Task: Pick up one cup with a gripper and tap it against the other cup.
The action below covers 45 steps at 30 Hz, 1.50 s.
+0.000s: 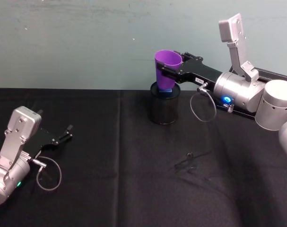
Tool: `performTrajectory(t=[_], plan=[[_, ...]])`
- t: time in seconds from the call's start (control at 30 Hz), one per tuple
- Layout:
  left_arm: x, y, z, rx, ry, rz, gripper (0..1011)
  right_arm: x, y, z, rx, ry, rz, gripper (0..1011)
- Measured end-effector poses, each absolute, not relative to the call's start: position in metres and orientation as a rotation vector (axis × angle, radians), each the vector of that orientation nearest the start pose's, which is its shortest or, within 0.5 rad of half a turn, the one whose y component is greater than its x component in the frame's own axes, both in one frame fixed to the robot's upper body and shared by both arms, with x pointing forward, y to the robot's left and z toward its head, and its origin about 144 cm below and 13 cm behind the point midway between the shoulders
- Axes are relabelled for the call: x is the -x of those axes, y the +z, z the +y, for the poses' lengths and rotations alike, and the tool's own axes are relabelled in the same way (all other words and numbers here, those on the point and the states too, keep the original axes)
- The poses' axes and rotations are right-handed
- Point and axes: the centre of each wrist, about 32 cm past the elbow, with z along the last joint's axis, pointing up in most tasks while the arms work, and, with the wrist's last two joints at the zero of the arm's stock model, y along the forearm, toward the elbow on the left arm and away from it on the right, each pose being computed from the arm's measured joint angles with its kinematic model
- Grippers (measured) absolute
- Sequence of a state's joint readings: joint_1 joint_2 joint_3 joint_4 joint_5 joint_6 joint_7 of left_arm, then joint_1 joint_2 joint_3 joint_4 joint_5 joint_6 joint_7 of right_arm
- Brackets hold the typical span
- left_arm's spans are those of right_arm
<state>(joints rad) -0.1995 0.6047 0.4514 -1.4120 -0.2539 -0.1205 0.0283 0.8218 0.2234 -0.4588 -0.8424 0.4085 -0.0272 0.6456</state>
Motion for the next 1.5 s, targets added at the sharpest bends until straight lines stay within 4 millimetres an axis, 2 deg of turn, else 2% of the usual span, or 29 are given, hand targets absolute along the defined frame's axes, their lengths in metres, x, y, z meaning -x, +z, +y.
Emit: performTrajectory(t=[0.3,0.7,1.03,1.5], plan=[[-0.489,1.140,0.310,-0.305,1.248,-0.285,1011,-0.638,1.242,-0.239,0.056,-0.698,-0.063,726],[-0.489,1.140,0.310,-0.304,1.248,-0.285,1011,-0.586,1.239,-0.264,0.047,-0.615,-0.066,724],[-0.489,1.140,0.310,-0.304,1.248,-0.285,1011,-0.564,1.237,-0.277,0.080,-0.532,-0.121,726],[-0.489,1.140,0.310,-0.304,1.248,-0.285,1011,-0.548,1.200,-0.294,0.072,-0.474,-0.122,726]])
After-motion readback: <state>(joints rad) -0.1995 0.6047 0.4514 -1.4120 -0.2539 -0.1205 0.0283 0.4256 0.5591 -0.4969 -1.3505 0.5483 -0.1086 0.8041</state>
